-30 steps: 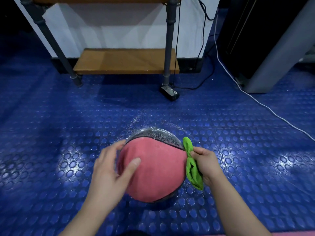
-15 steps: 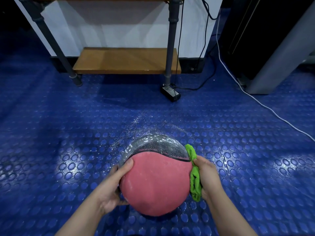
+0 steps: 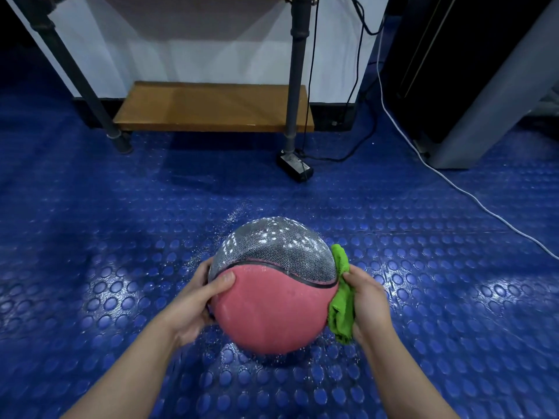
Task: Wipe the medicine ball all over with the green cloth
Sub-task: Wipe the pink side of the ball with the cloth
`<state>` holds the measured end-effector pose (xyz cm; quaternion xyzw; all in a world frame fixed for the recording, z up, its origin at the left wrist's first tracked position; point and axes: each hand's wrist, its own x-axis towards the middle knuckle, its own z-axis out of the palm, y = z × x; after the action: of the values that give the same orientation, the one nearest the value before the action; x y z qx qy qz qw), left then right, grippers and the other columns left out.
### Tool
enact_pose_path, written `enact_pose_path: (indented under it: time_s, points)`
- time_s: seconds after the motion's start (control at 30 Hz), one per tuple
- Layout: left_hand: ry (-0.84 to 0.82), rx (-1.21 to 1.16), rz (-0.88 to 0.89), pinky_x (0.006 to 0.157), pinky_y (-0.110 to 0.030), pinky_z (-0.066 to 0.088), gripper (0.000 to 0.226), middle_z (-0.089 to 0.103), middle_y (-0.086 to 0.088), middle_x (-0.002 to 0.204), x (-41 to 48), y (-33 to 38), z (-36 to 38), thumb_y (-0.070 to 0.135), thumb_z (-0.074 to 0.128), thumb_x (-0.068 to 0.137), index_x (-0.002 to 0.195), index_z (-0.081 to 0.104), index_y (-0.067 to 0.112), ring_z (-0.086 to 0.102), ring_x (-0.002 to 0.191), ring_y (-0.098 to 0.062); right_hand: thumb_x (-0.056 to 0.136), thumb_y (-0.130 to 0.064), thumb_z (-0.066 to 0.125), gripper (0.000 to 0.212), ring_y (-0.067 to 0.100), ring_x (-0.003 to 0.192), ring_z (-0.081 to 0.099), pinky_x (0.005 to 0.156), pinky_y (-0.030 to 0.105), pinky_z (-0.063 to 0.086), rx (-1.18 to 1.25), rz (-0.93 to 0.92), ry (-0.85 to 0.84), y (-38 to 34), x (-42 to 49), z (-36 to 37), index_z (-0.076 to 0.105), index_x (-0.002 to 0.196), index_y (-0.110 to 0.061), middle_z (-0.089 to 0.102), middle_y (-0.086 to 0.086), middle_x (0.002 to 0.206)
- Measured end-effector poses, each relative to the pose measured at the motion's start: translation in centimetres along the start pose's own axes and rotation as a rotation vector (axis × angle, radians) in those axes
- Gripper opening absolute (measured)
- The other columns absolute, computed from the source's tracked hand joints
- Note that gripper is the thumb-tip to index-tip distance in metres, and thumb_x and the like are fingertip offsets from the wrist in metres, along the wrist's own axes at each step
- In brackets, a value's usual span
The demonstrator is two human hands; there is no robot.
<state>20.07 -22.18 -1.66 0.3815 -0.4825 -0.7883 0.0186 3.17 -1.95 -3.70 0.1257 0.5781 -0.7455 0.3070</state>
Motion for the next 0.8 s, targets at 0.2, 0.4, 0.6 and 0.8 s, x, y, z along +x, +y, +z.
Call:
enact_pose_path:
  time_s: [0.2,0.4,0.6,0.8]
  points:
    - [-0.074,-0.073,-0.084,0.079,-0.053,0.055,0.123,0.053,-0.002,0.140,0.7,-0.3,-2.3,0.055,0.098,0.020,0.132,0.048,0.040,0.054,0.121,-0.028,0.095,0.003,0.045,0.025,0.027,0.080,0.066,0.078,0.038,0.053,-0.108,-0.054,-0.073,0.1,-0.5,0.4,0.069,0.102,0.002,0.071,0.021,0.095]
    - [0.228,0.053,0.258,0.100,-0.050,0.045,0.115,0.045,0.011,0.144,-1.9,0.0,-2.6,0.061,0.091,0.027,0.133,0.050,0.041,0.047,0.130,-0.016,0.092,0.003,0.050,0.031,0.025,0.081,0.063,0.081,0.040,0.049,-0.209,-0.113,-0.088,-0.1,-1.2,1.2,0.076,0.085,-0.012,0.073,0.011,0.086]
    - [0.447,0.555,0.428,0.115,-0.036,0.030,0.144,0.025,0.007,0.149,-5.1,-1.1,3.8,0.087,0.072,0.023,0.150,0.027,0.037,0.034,0.136,-0.011,0.091,0.004,0.053,0.035,0.017,0.082,0.064,0.081,0.035,0.049,-0.290,-0.176,-0.113,0.2,-2.2,1.5,0.077,0.081,-0.020,0.074,-0.005,0.081]
    - [0.463,0.685,0.398,0.117,-0.046,0.027,0.153,0.009,0.015,0.154,-4.3,-1.3,3.7,0.085,0.075,0.023,0.153,0.009,0.039,0.023,0.145,-0.023,0.090,0.002,0.054,0.032,0.024,0.088,0.065,0.091,0.045,0.049,-0.333,-0.172,-0.128,0.2,-1.9,1.1,0.077,0.087,-0.019,0.074,0.006,0.093]
